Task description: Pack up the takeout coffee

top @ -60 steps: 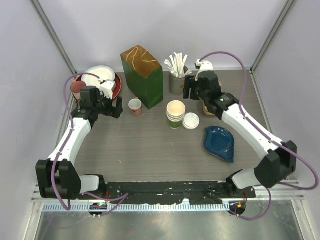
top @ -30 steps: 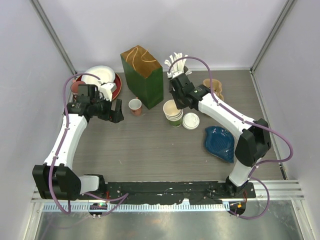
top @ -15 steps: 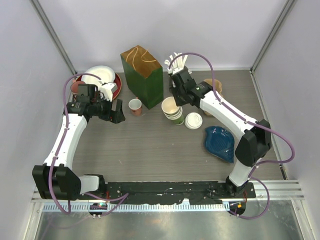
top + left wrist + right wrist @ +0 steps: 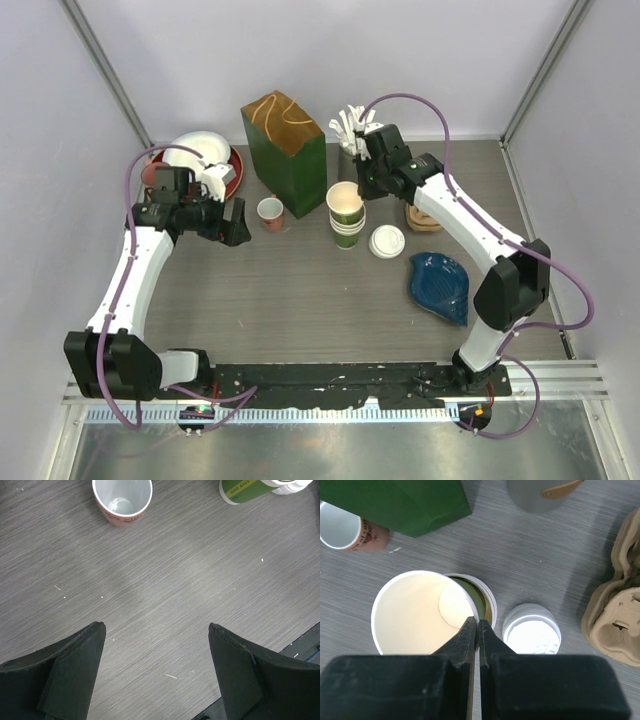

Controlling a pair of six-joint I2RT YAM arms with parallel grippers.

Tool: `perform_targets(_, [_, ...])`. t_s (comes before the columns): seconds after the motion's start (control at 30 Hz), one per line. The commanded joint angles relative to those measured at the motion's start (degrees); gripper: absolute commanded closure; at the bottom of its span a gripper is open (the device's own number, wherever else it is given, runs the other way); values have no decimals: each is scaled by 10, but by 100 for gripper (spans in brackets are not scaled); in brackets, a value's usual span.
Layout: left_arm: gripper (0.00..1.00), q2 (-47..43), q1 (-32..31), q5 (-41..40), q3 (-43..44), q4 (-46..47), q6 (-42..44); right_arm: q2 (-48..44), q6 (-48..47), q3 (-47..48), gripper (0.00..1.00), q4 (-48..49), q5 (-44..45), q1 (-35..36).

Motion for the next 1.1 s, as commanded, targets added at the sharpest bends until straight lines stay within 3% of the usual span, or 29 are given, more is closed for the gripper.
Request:
perform_targets(0.0, [12,-3,2,15,31,-4,2,-50,0,48,99,25,5,3])
perform_targets(0.27, [9,0,2,9,49,-13,-6,-105,-24,94,99,38,4,9])
perform_targets(0.47, [8,2,4,-37,71,-25,-21,-152,-31,16,99,139,-122,85])
perform_targets(0.63, [8,5,14,-88,71,-20,-39,-88,-27,-33,99,153,-106,182])
perform_targets(1.07, [7,-7,23,-113,53,-10,-34,97,20,-36,99,184,-86,233])
